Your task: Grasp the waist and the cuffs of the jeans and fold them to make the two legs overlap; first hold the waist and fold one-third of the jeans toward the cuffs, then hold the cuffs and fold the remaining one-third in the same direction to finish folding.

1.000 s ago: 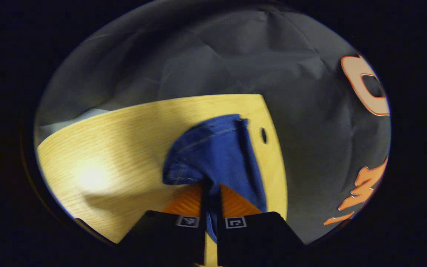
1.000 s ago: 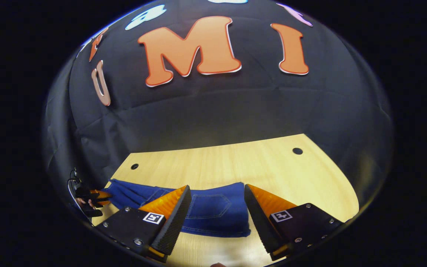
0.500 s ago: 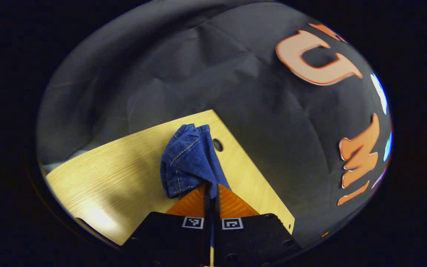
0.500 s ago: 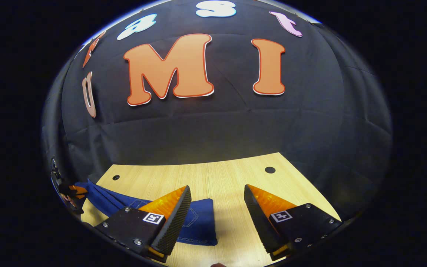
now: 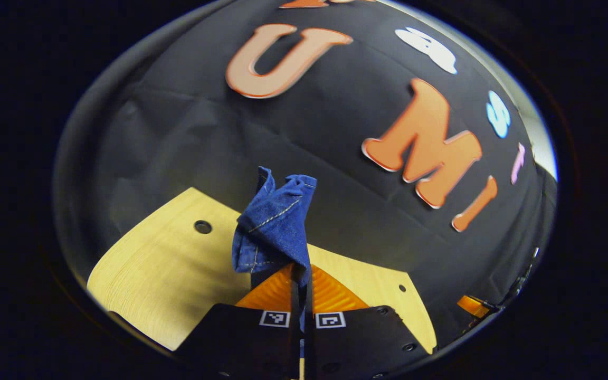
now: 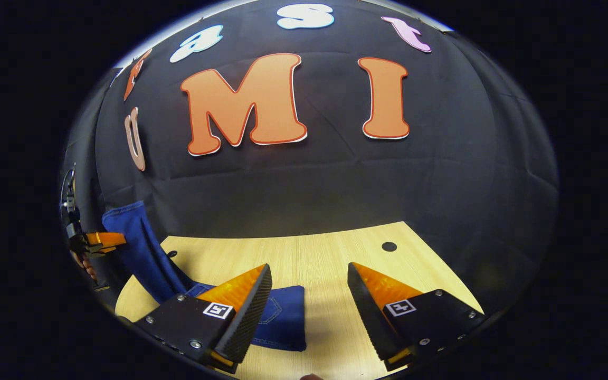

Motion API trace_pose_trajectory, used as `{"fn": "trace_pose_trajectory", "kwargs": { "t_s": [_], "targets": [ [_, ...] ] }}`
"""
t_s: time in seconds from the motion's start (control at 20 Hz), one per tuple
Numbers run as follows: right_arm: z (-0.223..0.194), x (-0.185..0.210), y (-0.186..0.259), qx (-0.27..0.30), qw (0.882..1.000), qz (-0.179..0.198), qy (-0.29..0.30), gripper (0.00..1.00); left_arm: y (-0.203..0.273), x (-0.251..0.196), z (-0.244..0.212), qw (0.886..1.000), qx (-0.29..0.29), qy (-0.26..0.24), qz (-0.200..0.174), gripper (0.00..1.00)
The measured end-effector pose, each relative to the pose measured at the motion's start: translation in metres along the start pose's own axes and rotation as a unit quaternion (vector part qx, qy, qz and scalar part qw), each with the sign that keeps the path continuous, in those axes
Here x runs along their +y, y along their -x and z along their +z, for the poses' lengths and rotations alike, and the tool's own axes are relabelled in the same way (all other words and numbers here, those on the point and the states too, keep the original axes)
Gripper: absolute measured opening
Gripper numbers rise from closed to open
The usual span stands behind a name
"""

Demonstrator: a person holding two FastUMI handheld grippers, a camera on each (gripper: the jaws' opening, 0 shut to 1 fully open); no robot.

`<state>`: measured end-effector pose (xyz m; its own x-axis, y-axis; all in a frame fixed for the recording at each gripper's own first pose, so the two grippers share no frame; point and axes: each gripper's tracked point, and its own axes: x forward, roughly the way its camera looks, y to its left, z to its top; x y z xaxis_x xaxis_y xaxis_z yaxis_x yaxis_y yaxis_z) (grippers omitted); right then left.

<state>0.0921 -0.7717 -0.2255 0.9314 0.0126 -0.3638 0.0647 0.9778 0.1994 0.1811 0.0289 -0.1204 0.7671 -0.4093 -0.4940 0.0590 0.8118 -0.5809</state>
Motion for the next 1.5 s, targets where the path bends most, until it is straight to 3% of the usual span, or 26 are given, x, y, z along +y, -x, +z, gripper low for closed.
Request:
{"fn": "trace_pose_trajectory", "kwargs": {
  "t_s": [0.2, 0.4, 0.65, 0.75, 0.85, 0.9, 1.0, 1.1, 1.25, 1.3, 1.5],
  "targets": [
    [0.000, -0.012, 0.003, -0.002, 1.000, 0.004, -0.005, 0.90, -0.029, -0.074, -0.043, 0.996, 0.044, -0.070, -0.024, 0.03],
    [-0.002, -0.028, 0.006, -0.003, 1.000, 0.003, -0.012, 0.90, -0.056, -0.129, -0.112, 0.986, 0.108, -0.124, -0.042, 0.04],
    [-0.006, -0.049, 0.010, -0.001, 1.000, -0.003, -0.012, 0.90, -0.052, -0.148, -0.198, 0.951, 0.201, -0.229, -0.044, 0.07],
    [-0.006, -0.055, 0.011, -0.002, 1.000, -0.003, -0.013, 0.90, -0.045, -0.155, -0.218, 0.944, 0.219, -0.238, -0.060, 0.19],
    [-0.006, -0.055, 0.010, -0.002, 1.000, -0.001, -0.013, 0.90, -0.031, -0.170, -0.222, 0.944, 0.217, -0.238, -0.074, 0.40],
    [-0.006, -0.054, 0.010, -0.001, 1.000, 0.004, -0.013, 0.90, -0.023, -0.179, -0.223, 0.944, 0.218, -0.231, -0.093, 0.37],
    [-0.004, -0.051, 0.009, -0.003, 1.000, 0.010, -0.010, 0.90, -0.004, -0.199, -0.218, 0.943, 0.210, -0.222, -0.132, 0.60],
    [0.003, -0.042, 0.009, -0.012, 1.000, 0.018, -0.007, 0.90, 0.003, -0.202, -0.196, 0.948, 0.177, -0.233, -0.129, 0.83],
    [0.019, -0.022, 0.011, -0.031, 0.999, 0.036, 0.002, 0.90, 0.013, -0.199, -0.144, 0.962, 0.102, -0.235, -0.100, 0.87],
    [0.028, -0.016, 0.014, -0.046, 0.998, 0.036, 0.009, 0.90, 0.016, -0.195, -0.122, 0.964, 0.072, -0.241, -0.087, 0.92],
    [0.068, 0.014, 0.029, -0.112, 0.991, 0.055, 0.041, 0.90, 0.035, -0.183, -0.051, 0.967, -0.041, -0.249, -0.039, 0.98]
  ]
}}
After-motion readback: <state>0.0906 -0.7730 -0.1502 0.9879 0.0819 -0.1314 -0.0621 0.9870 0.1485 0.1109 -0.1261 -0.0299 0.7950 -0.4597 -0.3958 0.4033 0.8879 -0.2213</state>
